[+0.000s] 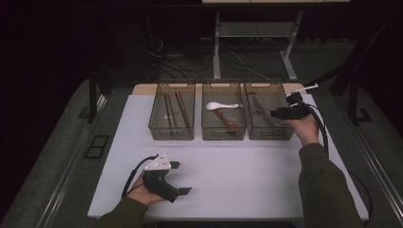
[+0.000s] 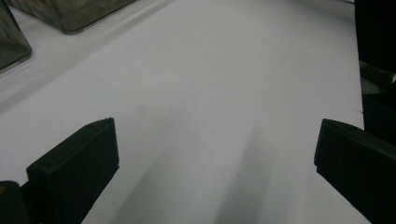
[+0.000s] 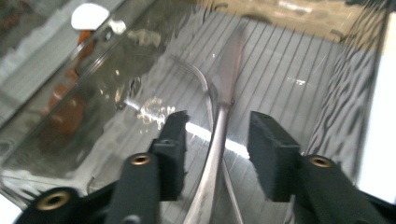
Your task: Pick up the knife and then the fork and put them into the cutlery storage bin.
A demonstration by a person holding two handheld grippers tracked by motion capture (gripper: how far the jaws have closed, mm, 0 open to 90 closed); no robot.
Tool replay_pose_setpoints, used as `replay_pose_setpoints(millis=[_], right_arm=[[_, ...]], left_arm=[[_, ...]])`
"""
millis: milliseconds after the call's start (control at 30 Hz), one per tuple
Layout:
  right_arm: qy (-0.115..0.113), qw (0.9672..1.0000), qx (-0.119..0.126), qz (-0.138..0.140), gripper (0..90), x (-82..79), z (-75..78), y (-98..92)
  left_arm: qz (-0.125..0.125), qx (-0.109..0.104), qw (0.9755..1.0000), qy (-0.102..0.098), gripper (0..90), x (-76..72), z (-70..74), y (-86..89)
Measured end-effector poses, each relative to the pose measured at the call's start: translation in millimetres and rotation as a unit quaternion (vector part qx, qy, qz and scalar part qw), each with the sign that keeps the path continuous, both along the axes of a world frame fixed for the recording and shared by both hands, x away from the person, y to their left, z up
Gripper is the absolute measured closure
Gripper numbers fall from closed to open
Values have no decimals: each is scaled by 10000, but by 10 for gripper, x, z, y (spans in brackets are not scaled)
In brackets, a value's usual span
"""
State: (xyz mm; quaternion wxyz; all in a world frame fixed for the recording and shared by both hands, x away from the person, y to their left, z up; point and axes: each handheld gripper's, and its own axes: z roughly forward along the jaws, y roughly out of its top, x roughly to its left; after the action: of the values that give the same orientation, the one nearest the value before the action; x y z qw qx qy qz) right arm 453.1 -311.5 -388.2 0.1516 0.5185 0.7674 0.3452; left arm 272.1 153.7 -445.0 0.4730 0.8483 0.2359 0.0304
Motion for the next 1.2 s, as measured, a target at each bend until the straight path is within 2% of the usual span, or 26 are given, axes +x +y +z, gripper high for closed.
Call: replay_pose_setpoints(millis=[67,300,400,500,533,767,900,1000,1200], right_arm=[[-75,9998,159,43,464,-25,18,-27],[-266,9990,325,125,339,-117,60,-48],[-350,9989,294,120,278,-154,82,-18],[-467,9988,97,69,209,-200,97,29],[-474,9987,154,97,198,-225,108,38],[-774,9954,538,162,173,-394,177,13],[-964,9935,571,213,172,-501,186,13],[-1073,9913,707,289,172,-598,186,10],[-1165,9882,859,493,172,-784,129,20]], left_arm=[[2,-8,10000,-7,0,0,2,1],[-10,49,10000,-16,0,10,0,9],[13,35,10000,-9,0,8,2,12],[6,39,10000,-11,0,11,4,15],[16,32,10000,-4,0,12,2,14],[12,48,10000,-26,0,21,10,17],[29,63,10000,-22,0,18,9,15],[34,88,10000,-13,0,22,3,25],[39,96,9999,-11,0,19,2,24]])
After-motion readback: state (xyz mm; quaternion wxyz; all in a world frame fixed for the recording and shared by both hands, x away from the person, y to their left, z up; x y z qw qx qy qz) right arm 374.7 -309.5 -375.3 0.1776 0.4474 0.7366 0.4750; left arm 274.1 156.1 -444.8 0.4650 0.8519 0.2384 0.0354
